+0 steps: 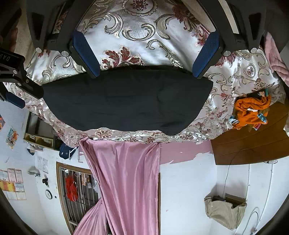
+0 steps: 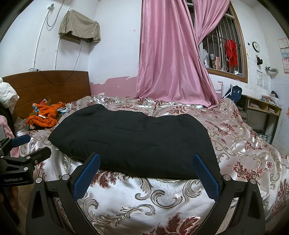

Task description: Fold large clothes

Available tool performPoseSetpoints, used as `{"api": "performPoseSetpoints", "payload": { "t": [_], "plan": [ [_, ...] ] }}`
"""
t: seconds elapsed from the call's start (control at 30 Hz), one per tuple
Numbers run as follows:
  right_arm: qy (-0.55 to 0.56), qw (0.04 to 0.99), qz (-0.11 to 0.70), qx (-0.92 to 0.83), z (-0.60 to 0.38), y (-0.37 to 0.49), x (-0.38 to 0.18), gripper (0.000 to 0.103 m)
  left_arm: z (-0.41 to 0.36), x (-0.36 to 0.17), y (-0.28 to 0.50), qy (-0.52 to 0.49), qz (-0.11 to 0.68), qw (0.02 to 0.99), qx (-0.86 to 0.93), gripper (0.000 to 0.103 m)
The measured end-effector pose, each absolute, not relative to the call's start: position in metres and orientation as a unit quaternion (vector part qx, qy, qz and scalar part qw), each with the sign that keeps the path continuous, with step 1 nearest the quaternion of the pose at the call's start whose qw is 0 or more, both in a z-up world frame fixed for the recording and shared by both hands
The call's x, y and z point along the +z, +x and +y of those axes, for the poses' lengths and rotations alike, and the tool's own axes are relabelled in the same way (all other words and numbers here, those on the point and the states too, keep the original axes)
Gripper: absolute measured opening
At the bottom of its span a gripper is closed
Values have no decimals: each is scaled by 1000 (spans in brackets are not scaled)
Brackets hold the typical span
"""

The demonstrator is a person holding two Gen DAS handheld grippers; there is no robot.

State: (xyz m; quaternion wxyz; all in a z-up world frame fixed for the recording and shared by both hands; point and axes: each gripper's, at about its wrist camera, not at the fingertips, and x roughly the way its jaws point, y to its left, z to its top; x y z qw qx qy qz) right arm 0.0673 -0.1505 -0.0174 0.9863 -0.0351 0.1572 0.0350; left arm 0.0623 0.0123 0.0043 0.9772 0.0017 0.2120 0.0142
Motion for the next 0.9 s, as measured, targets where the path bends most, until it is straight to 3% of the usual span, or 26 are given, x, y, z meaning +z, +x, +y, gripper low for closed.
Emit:
{"api": "performPoseSetpoints", "payload": {
  "t": [0.9],
  "plan": [
    [-35,986,157,35,-151,67,-16,100,12,5,62,3,212,977,14,103]
  ]
}}
